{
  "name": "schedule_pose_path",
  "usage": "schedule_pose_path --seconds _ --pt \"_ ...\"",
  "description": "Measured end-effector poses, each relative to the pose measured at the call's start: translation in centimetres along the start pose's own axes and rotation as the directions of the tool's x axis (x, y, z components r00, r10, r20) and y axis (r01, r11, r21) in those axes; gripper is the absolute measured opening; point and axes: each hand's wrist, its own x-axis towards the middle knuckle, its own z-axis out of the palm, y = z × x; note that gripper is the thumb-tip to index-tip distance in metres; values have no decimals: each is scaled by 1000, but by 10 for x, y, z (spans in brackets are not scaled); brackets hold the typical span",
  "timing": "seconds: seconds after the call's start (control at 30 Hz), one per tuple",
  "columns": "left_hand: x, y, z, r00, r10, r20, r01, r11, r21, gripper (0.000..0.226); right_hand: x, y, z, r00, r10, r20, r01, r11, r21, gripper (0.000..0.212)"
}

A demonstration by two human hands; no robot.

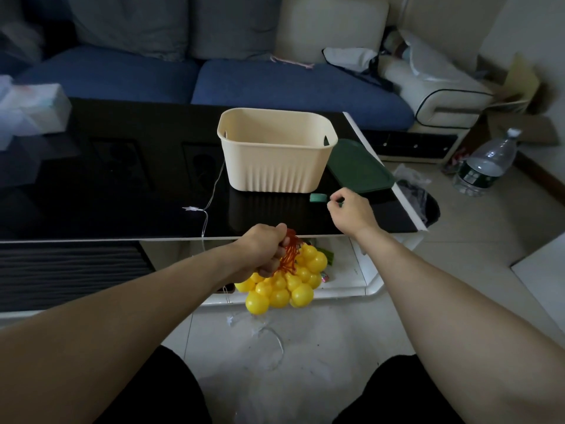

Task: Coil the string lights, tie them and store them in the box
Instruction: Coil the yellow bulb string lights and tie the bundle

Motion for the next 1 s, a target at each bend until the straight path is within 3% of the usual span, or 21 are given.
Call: schedule_pose_path --seconds 0.2,0.3,0.5,0.63,0.8,1.0 --pt "-1 3 1 1000 3 -23 -3 1000 -30 43 -4 2 -7 999 44 -12 -42 992 115 27" --pt "-1 5 2 999 4 -45 -6 998 -56 43 -10 -4 -13 998 49 34 -56 965 255 30" --pt "4 5 2 999 -31 -41 25 990 -136 45 -54 -41 -26 941 -180 286 -13 827 563 6" --pt "7 6 3 999 -16 40 21 990 -137 44 -74 -46 -22 849 -274 451 76 909 409 19" --pt "3 6 4 996 9 93 -7 1000 -26 45 -82 -42 -24 874 -292 388 139 916 377 24" --pt "-4 9 7 992 45 117 -48 998 28 39 -85 -37 -28 903 -261 342 92 894 439 17"
